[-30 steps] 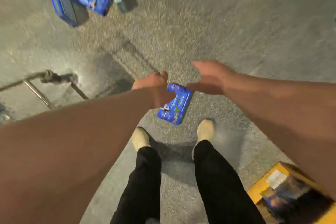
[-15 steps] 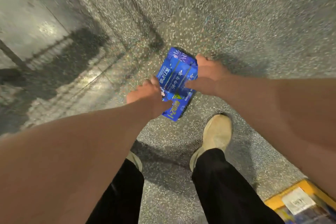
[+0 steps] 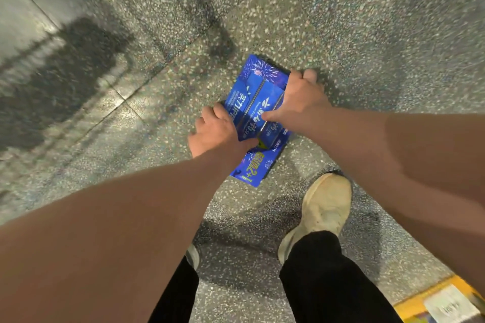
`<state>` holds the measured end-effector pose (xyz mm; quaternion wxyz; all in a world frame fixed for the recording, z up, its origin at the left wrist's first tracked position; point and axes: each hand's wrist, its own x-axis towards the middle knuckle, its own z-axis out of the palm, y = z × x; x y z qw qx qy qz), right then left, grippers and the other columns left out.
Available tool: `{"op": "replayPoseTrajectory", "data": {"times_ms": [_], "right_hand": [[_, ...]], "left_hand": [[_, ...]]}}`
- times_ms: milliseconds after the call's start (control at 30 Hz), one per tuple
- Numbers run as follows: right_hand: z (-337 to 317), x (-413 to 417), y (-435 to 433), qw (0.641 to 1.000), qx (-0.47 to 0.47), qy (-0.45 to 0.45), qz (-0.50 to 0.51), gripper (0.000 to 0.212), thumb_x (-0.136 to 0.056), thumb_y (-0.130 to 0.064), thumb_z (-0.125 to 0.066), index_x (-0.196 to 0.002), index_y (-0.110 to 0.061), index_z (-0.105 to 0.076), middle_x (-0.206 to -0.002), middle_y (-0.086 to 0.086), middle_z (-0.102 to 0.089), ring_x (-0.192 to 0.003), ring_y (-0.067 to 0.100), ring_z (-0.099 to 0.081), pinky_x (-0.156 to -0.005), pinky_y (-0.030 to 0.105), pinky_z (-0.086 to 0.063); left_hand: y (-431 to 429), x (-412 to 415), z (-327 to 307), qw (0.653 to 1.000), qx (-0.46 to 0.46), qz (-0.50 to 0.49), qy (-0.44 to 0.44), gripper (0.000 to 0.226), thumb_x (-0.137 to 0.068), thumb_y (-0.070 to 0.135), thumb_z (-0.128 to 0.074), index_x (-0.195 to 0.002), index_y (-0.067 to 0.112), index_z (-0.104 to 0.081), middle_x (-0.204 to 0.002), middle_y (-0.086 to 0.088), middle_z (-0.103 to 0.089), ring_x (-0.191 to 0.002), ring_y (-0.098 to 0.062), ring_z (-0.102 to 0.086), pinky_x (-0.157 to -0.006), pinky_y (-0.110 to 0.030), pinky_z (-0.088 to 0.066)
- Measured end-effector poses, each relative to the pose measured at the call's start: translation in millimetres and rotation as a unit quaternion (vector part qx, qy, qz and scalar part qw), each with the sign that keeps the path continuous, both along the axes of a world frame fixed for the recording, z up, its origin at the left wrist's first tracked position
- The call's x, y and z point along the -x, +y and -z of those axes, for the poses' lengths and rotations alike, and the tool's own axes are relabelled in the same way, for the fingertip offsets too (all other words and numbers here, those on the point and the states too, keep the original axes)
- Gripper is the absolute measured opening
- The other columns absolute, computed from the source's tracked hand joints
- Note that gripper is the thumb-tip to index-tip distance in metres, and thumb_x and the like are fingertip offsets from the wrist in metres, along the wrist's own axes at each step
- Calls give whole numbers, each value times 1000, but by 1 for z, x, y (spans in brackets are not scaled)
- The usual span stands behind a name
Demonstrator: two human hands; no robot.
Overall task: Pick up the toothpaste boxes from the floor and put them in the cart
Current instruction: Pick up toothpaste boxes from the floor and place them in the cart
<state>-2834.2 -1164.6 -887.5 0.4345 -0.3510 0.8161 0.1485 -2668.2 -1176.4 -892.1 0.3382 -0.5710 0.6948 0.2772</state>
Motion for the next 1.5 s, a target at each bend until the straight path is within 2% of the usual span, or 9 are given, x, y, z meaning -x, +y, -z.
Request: {"op": "replayPoseTrajectory", "data": {"times_ms": [433, 533, 700, 833, 967, 1100, 1167, 1333, 1500], "right_hand": [[-32, 14, 0, 999, -18, -37, -15, 109, -44, -74, -86, -126, -19, -37, -112, 1, -58, -114, 28, -53, -88, 39, -48], [-44, 13, 6, 995, -38, -87, -23, 89, -49, -75, -84, -111, -21, -50, -107, -1, -59, -97, 24, -57, -71, 30, -43], [-76, 5, -4, 988, -97, -92, 80, 67, -55, -72, -83, -81, -15, -62, -79, 4, -65, -64, 19, -57, -53, 27, -39], [-100, -6, -17, 947, -141, -124, 261, 47, -68, -53, -85, -90, -16, -68, -83, 3, -72, -66, 19, -61, -53, 24, -43], [-142, -13, -42, 931, -188, -153, 273, 36, -82, -54, -72, -83, -22, -58, -61, -2, -58, -51, 13, -50, -44, 17, -35], [-205, -20, -62, 937, -178, -151, 260, 36, -84, -51, -71, -95, -17, -67, -78, 2, -71, -60, 16, -62, -49, 20, -50], [-244, -23, -69, 953, -149, -140, 224, 40, -83, -52, -71, -96, -14, -67, -88, 7, -71, -70, 20, -64, -64, 28, -55], [-358, -48, -90, 999, 19, -25, -17, 38, -92, -51, -58, -101, -15, -66, -88, 3, -63, -71, 17, -62, -55, 27, -47], [-525, -64, -130, 977, 85, -137, -137, 42, -76, -64, -63, -98, -29, -69, -82, -3, -70, -67, 17, -67, -68, 36, -57]], "left_hand": [[-16, -5, -15, 989, -93, -102, 45, 95, -58, 50, -96, -113, 16, -27, -116, -5, -45, -117, -30, -57, -93, -43, -50], [-16, -12, -29, 987, -125, -73, 64, 105, -64, 47, -95, -136, 12, -27, -125, -7, -45, -121, -33, -57, -95, -43, -50], [-8, -31, -61, 972, -179, -45, 143, 124, -74, 66, -74, -163, 20, 0, -166, -2, -17, -149, -28, -29, -118, -47, -34], [-5, -30, -109, 967, -198, 22, 157, 125, -67, 83, -65, -162, 28, -4, -169, 8, -5, -155, -24, -13, -121, -50, -27], [-16, -30, -154, 986, -88, 107, 97, 94, -86, 45, -73, -155, 23, -14, -165, 0, -22, -150, -29, -25, -113, -54, -34], [-43, -38, -206, 984, -58, 140, 92, 58, -91, 9, -57, -141, 22, -31, -149, 0, -45, -135, -28, -45, -100, -50, -43], [-57, -42, -242, 982, -49, 154, 95, 54, -91, 10, -56, -139, 23, -34, -143, 0, -49, -131, -28, -47, -98, -49, -43], [-94, -53, -360, 980, -25, 181, 73, 45, -88, 11, -55, -128, 22, -40, -118, -1, -60, -106, -26, -56, -92, -42, -41], [-152, -71, -519, 985, -4, 154, 78, 33, -87, 11, -55, -111, 23, -36, -113, -4, -64, -104, -33, -65, -78, -38, -46]]}}
